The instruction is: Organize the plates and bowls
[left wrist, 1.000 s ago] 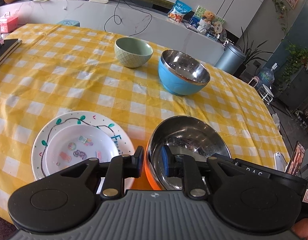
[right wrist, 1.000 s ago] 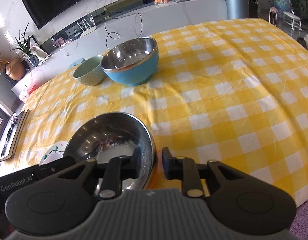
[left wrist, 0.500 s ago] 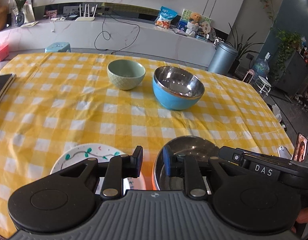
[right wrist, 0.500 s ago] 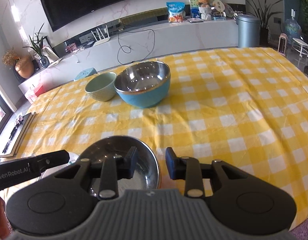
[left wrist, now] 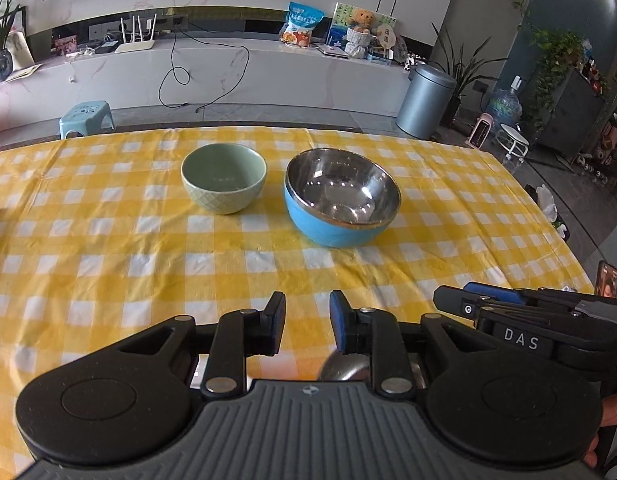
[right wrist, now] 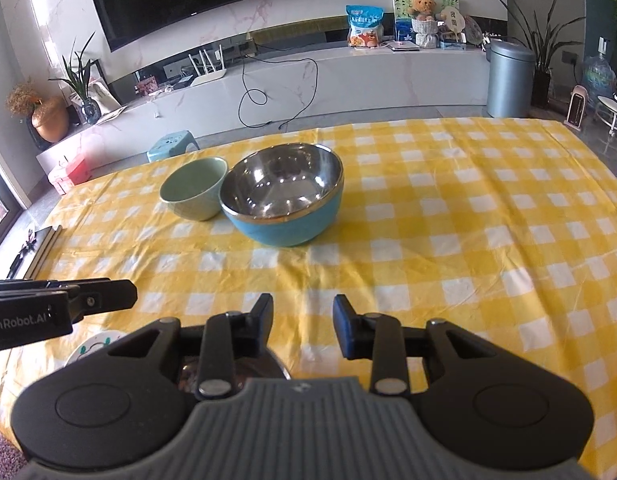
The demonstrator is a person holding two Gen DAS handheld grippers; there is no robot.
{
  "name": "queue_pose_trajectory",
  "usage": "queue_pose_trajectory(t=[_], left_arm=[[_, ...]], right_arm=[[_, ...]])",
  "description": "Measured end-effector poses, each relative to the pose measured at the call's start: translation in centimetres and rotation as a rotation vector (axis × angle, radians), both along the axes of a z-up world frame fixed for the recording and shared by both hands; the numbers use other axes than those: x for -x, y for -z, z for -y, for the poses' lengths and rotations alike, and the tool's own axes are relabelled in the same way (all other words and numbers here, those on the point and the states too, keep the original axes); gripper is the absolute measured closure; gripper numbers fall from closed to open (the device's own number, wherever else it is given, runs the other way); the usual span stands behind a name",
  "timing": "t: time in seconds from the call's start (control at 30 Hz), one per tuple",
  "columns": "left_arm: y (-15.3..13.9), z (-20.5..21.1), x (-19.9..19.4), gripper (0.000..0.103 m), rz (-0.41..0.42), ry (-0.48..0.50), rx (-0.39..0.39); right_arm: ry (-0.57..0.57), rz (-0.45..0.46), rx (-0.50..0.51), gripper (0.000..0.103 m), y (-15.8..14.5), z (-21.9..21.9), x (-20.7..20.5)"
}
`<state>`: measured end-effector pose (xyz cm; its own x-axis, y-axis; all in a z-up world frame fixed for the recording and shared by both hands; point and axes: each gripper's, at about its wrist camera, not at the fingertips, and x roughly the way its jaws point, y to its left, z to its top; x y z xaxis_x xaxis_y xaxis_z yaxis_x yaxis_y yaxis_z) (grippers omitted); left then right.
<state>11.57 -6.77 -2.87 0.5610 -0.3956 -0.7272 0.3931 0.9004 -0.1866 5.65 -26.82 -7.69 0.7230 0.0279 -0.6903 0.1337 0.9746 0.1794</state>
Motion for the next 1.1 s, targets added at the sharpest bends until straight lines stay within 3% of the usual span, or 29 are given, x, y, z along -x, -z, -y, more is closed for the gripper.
queue_pose_trajectory(t=[0.37,0.73,0.97,1.1], left_arm=[[0.2,1.5,-4.9,0.06,-0.005,-0.023,0.045],[1.7,3.1,-10.2,0.06,-0.045,-0.05,0.087],[4.0,4.5,-13.2,0.06,-0.074,-0.041,0.023],[5.1,4.4,-14.5,0.06,-0.116,-0.051,0.025]], right_arm=[[0.05,0.013,-0.023,0.071,-0.3,2.1,-5.0],[0.099,0.015,-0.054,0.071,0.5,3.9,-9.9],[0.109,-0.042,-0.022,0.071,2.3,3.9,-13.4],[0.118,-0.076,-0.043,0.072,3.6,4.2,-14.5]])
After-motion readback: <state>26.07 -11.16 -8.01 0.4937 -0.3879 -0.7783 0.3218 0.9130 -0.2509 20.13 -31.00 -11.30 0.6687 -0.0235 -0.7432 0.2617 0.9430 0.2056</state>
